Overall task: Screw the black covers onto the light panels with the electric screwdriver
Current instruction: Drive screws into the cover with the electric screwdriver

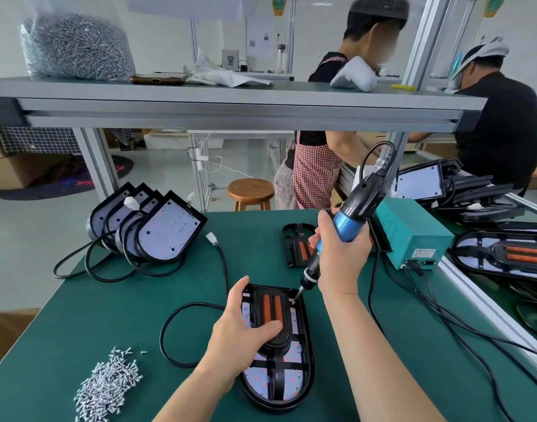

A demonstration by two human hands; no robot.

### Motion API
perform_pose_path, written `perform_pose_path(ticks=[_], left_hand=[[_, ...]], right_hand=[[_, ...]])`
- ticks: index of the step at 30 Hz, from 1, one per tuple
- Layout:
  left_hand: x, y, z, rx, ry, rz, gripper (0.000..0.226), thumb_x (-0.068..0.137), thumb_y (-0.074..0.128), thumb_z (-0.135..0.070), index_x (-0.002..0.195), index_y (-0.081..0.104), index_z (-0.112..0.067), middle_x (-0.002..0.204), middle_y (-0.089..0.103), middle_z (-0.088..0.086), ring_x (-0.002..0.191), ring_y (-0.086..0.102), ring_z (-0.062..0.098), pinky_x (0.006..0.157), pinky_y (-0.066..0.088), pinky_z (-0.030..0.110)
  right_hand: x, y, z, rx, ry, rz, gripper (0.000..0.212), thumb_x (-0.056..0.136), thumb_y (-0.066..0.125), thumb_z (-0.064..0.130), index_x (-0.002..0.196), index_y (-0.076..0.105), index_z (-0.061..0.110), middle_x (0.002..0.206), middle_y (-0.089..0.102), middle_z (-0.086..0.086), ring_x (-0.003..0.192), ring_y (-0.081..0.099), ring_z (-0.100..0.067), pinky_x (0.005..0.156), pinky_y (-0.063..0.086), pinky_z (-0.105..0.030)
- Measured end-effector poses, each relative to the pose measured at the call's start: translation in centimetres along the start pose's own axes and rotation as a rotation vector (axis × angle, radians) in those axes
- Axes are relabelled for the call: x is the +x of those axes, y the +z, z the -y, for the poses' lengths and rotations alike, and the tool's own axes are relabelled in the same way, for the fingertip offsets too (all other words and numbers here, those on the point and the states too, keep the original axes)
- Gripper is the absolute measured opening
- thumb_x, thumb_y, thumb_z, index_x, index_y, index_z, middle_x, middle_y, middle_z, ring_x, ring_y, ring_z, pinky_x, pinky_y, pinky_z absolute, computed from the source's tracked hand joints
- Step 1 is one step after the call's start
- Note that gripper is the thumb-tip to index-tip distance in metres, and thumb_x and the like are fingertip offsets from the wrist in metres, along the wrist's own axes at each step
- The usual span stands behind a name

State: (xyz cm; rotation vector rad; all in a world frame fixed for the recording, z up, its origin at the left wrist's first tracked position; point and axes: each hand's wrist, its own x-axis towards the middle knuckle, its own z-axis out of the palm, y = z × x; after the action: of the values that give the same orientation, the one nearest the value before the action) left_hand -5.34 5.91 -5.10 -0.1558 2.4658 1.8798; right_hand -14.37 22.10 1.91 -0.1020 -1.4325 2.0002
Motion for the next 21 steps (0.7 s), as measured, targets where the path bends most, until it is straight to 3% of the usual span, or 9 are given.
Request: perform_pose_path(ticks=[8,12,15,17,21], left_hand=[[-0.2,0.0,-0.4,0.011,-0.001,0.005,0.089,0.078,0.08,-0.029,0.142,0.026,-0.057,0.105,0.059,-0.025,0.065,0.051,-0.004,0.044,0.039,0.001],[-0.4,0.0,-0.5,0.021,-0.002,0.003,0.089,0.078,0.08,-0.03,0.143,0.026,-0.057,0.103,0.059,-0.028,0.072,0.055,-0.004,0.048,0.04,0.001],[-0.5,0.2,-0.5,0.039,-0.008,-0.011,0.088,0.077,0.079,-0.033,0.141,0.024,-0.06,0.104,0.059,-0.026,0.07,0.061,0.008,0.05,0.046,0.015],[-0.6,0.4,-0.5,0.06,-0.013,-0.017,0.088,0.077,0.078,-0.034,0.141,0.023,-0.06,0.104,0.062,-0.023,0.078,0.064,0.012,0.058,0.05,0.022],[-0.6,0.5,-0.6,0.062,-0.03,-0.009,0.088,0.078,0.078,-0.031,0.141,0.024,-0.06,0.104,0.067,-0.019,0.091,0.068,0.02,0.053,0.046,0.006]], right_hand=[[-0.2,0.9,0.0,-0.046,-0.017,0.049,0.035,0.071,0.075,0.043,0.093,0.059,0.021,0.064,0.062,0.004,0.048,0.06,-0.015,0.054,0.052,-0.032],[-0.4,1.2,0.0,-0.095,-0.056,0.068,0.021,0.08,0.075,0.027,0.094,0.059,0.022,0.063,0.064,0.011,0.048,0.061,-0.013,0.052,0.051,-0.027],[-0.6,1.4,-0.1,-0.125,-0.063,0.081,0.019,0.083,0.073,0.016,0.091,0.058,0.024,0.059,0.061,0.01,0.047,0.059,-0.012,0.05,0.05,-0.023],[-0.6,1.5,-0.2,-0.139,-0.066,0.104,0.019,0.083,0.072,0.013,0.088,0.056,0.024,0.056,0.059,0.008,0.046,0.058,-0.012,0.05,0.05,-0.023],[-0.6,1.7,-0.3,-0.136,-0.054,0.149,0.019,0.081,0.07,0.01,0.085,0.055,0.021,0.055,0.057,0.007,0.046,0.056,-0.012,0.049,0.049,-0.021]])
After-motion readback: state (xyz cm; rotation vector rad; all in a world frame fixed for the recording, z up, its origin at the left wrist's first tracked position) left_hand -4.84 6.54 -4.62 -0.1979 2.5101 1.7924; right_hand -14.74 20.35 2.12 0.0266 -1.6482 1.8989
